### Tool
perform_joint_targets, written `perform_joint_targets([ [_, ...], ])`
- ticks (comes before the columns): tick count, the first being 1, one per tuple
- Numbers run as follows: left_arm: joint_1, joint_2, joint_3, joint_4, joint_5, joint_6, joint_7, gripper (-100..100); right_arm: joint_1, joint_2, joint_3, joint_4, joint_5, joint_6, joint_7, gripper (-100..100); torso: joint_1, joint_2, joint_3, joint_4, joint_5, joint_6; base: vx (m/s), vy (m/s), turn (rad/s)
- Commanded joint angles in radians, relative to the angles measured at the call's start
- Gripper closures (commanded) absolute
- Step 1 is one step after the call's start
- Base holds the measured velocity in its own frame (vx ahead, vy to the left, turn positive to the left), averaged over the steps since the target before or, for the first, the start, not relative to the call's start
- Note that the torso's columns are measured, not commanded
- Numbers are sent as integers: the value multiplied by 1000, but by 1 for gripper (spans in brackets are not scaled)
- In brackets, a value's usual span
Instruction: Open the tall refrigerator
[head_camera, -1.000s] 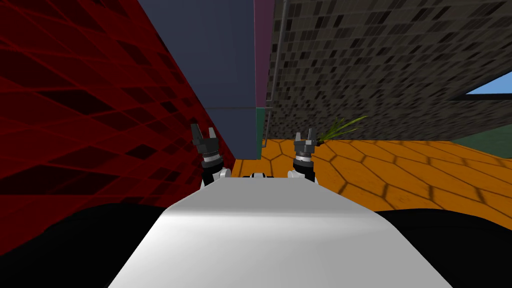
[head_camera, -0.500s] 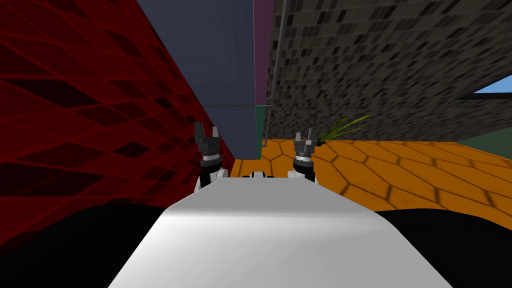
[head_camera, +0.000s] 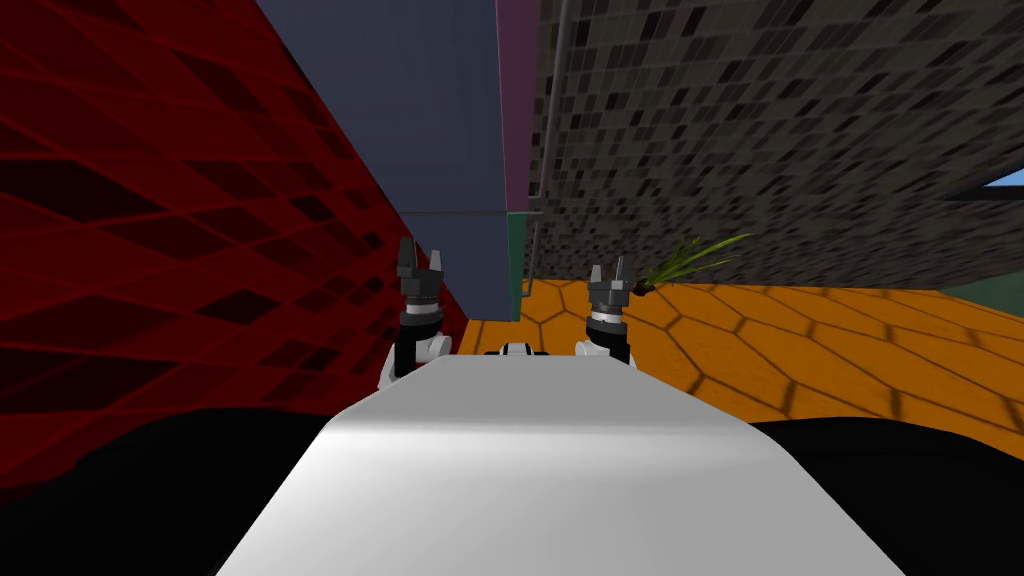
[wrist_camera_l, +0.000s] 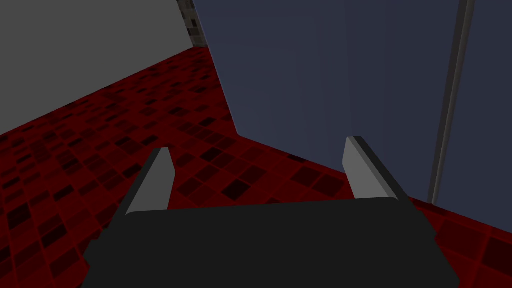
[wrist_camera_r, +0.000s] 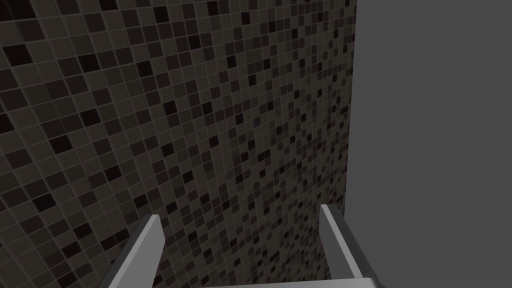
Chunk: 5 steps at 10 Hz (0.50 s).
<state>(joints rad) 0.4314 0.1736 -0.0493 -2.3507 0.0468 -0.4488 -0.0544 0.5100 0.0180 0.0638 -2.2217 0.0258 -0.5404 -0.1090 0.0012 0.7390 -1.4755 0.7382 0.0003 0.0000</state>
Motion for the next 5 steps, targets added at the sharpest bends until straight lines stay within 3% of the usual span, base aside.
perform_joint_targets([
  [1,-34,26,12,-10,11,74,1,-100,0,0,0,0,0,0,0,0,-1,0,0,0,0,0,61,-80,60],
  [5,-66,39,22,-19,21,167,-1,-100,0,0,0,0,0,0,0,0,0,-1,0,0,0,0,44,-58,32],
])
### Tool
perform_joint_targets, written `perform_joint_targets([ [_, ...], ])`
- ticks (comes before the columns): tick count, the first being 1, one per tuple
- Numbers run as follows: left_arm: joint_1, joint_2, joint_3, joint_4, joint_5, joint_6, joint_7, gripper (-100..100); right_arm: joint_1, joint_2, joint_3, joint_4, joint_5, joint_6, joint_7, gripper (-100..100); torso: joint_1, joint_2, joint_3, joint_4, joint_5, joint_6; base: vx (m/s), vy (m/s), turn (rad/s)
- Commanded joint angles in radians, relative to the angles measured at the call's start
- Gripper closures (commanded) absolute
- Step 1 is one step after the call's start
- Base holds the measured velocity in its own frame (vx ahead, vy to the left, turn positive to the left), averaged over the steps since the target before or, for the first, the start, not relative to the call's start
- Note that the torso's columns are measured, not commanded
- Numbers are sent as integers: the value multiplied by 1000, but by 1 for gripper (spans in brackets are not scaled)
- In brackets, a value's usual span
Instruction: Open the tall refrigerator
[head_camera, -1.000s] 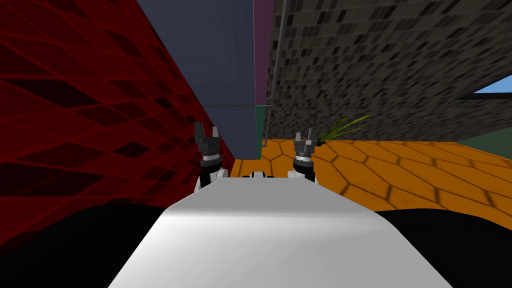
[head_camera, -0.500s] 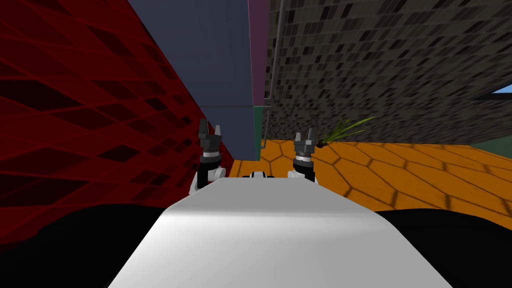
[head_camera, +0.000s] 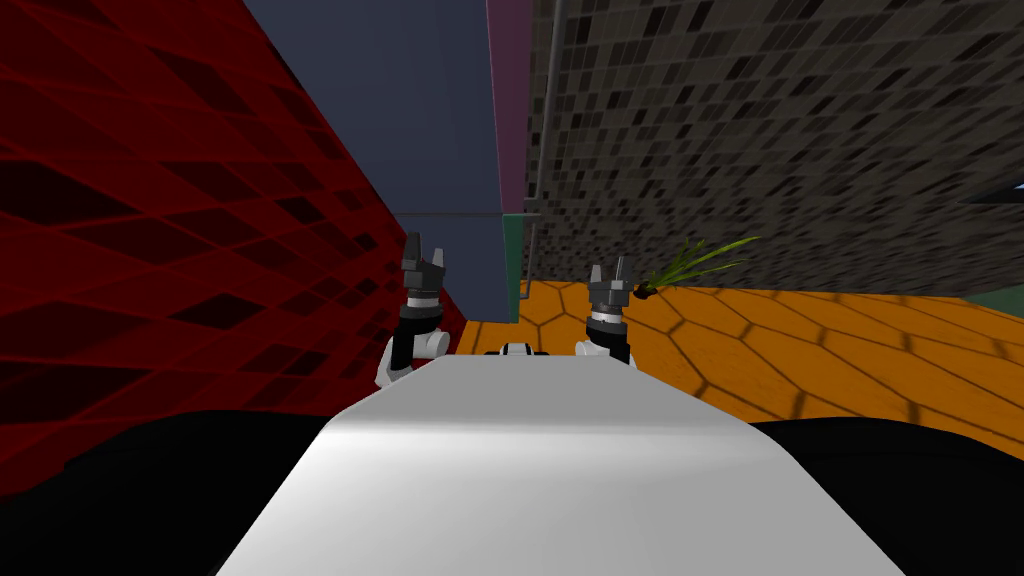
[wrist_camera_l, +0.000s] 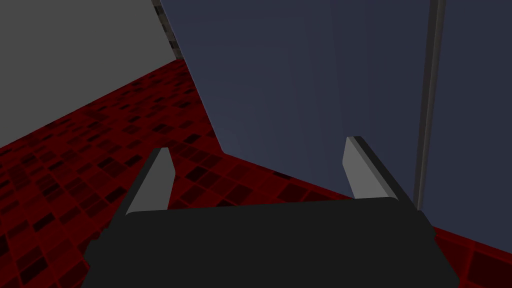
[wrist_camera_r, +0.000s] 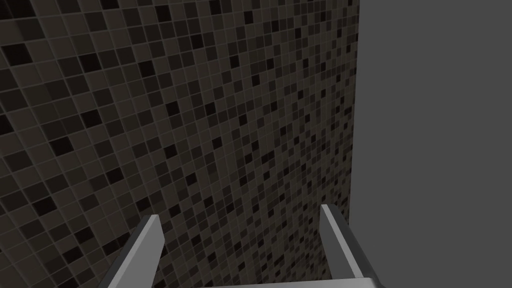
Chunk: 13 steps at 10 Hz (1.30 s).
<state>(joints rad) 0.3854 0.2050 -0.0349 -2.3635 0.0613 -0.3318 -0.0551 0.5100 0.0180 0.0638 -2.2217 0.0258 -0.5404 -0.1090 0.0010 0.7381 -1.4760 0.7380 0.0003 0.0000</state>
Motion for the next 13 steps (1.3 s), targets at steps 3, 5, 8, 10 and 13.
perform_joint_targets([
  [3,-38,11,12,-10,12,101,-1,-100,0,0,0,0,0,0,0,0,-1,-1,0,0,0,0,48,-58,31],
  [5,-56,13,17,-13,17,147,-1,-100,0,0,0,0,0,0,0,0,-1,0,0,0,0,0,43,-55,35],
  [8,-93,14,28,-18,28,236,-2,-100,0,0,0,0,0,0,0,0,-1,0,0,0,0,0,50,-62,38],
  [10,-113,14,33,-20,34,283,-3,-100,0,0,0,0,0,0,0,0,-1,0,0,0,0,0,49,-62,37],
  [13,-132,13,39,-22,39,342,-3,-100,0,0,0,0,0,0,0,0,-1,-1,0,0,0,0,53,-61,34],
])
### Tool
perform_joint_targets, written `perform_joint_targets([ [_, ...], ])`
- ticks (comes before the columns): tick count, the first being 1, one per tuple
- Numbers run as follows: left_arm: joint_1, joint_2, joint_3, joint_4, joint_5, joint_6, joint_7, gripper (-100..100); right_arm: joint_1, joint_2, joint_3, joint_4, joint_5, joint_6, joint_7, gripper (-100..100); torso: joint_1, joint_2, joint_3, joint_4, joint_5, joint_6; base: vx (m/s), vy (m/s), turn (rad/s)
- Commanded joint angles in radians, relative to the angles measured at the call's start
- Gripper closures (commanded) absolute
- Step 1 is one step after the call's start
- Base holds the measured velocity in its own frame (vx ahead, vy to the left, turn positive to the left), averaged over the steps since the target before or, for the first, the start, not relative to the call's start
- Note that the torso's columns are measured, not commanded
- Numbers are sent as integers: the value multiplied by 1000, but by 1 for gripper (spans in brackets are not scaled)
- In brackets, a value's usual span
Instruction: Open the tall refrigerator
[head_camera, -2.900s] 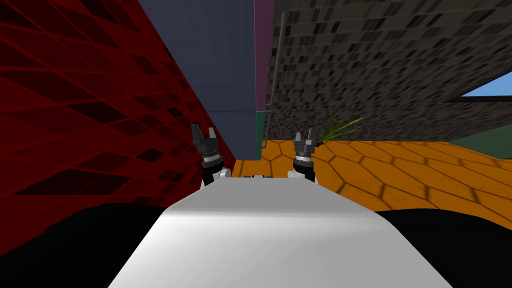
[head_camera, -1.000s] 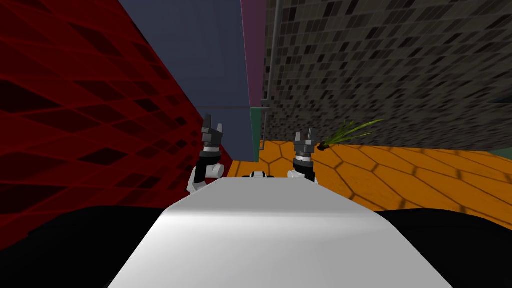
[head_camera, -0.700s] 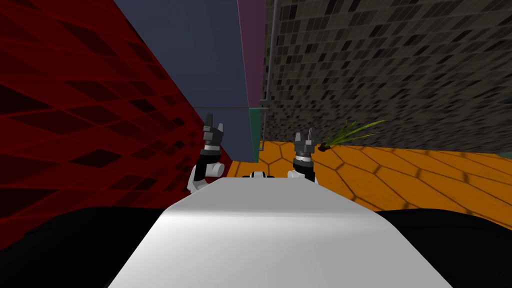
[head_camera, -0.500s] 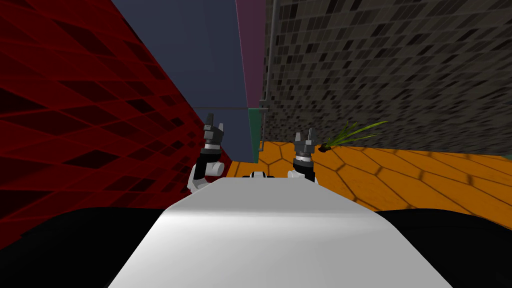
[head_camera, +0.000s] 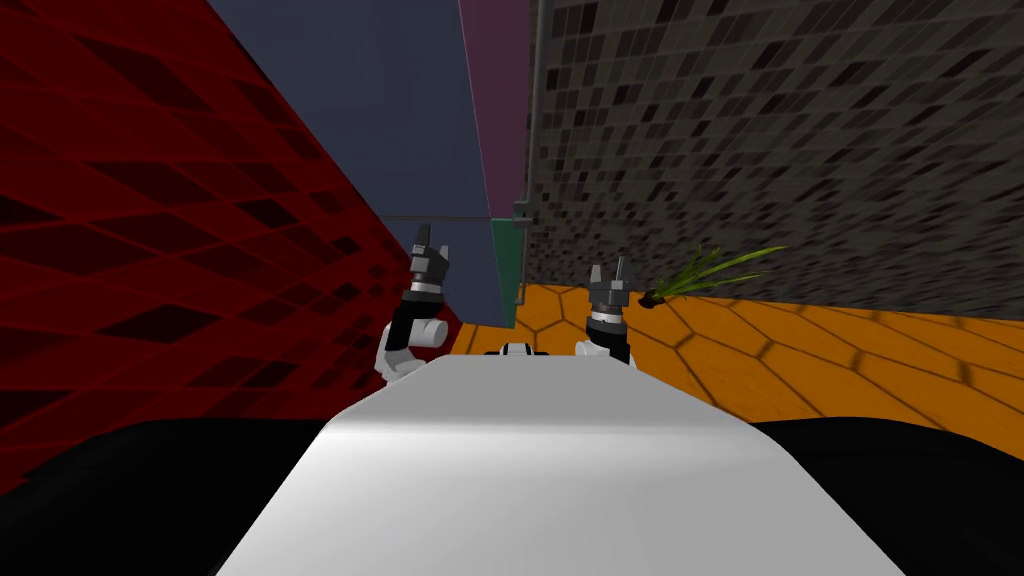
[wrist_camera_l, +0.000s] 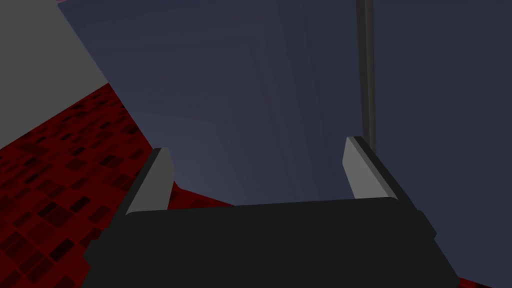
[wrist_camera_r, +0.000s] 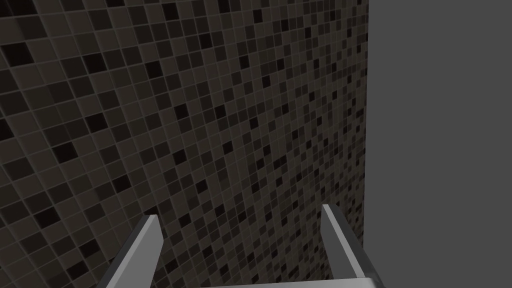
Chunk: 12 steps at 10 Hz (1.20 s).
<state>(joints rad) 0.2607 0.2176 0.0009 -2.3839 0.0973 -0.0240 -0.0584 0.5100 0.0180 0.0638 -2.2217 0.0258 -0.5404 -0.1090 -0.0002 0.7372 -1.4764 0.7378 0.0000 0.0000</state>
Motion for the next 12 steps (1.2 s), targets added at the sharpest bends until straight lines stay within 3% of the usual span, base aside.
perform_joint_targets([
  [1,-27,-1,9,-4,9,73,-1,-100,0,0,0,0,0,0,0,0,0,1,0,0,0,0,47,-88,50],
  [12,-129,-10,38,-8,40,350,-5,-100,0,0,0,0,0,0,0,0,0,0,0,0,0,0,51,-69,39],
])
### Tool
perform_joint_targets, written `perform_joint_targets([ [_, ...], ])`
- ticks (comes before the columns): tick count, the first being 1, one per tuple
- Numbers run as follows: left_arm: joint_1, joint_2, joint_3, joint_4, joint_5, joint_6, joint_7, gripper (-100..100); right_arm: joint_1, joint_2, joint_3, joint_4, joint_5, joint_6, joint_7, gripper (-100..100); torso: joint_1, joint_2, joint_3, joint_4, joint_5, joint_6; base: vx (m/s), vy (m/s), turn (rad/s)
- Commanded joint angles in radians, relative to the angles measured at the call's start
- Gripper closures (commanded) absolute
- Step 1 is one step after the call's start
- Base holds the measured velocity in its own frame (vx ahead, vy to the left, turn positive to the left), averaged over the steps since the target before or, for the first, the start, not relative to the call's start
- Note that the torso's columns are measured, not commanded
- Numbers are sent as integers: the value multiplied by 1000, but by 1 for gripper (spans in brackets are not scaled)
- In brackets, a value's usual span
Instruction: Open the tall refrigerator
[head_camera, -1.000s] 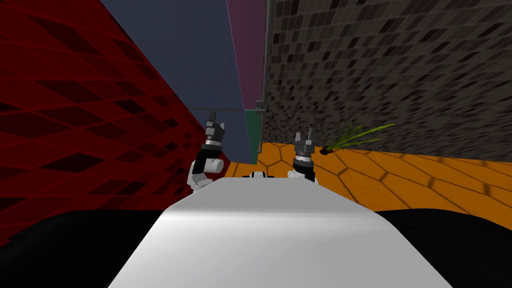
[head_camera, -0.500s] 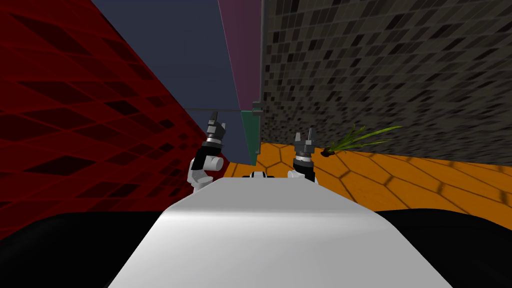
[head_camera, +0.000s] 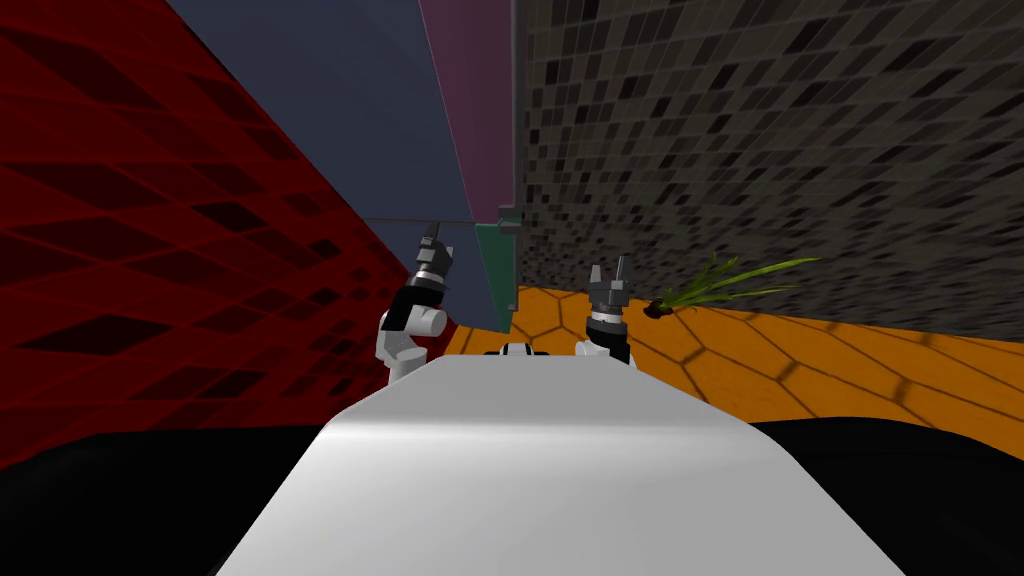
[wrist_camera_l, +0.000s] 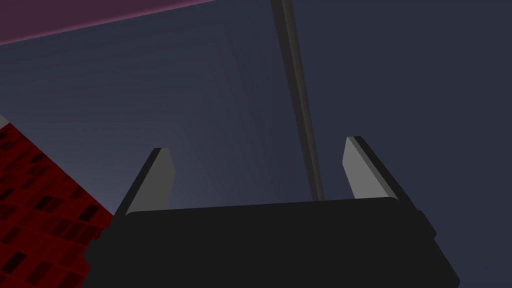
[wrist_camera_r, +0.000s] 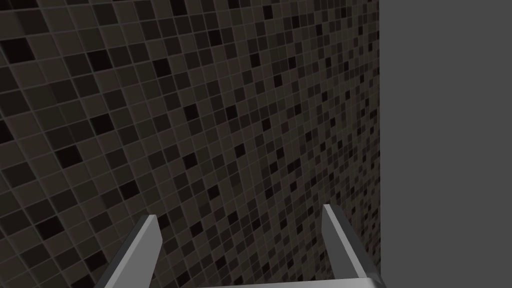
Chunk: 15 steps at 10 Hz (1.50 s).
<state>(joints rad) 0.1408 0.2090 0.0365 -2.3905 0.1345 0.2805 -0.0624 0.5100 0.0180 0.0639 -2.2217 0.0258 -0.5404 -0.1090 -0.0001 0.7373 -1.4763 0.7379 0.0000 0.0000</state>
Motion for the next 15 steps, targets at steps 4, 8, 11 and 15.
perform_joint_targets([
  [4,-48,-6,14,-1,16,152,-2,-100,0,0,0,0,0,0,0,0,1,1,1,0,0,0,47,-78,42],
  [8,-87,-11,26,-1,28,255,-4,-100,0,0,0,0,0,0,0,0,-1,1,0,0,0,0,45,-79,40],
  [11,-124,-17,37,-5,40,338,-5,-100,0,0,0,0,0,0,0,0,1,1,0,0,0,0,49,-66,42],
  [15,-159,-26,47,-15,50,436,-7,-100,0,0,0,0,0,0,0,0,-4,-4,-3,-2,-1,5,34,-61,49],
])
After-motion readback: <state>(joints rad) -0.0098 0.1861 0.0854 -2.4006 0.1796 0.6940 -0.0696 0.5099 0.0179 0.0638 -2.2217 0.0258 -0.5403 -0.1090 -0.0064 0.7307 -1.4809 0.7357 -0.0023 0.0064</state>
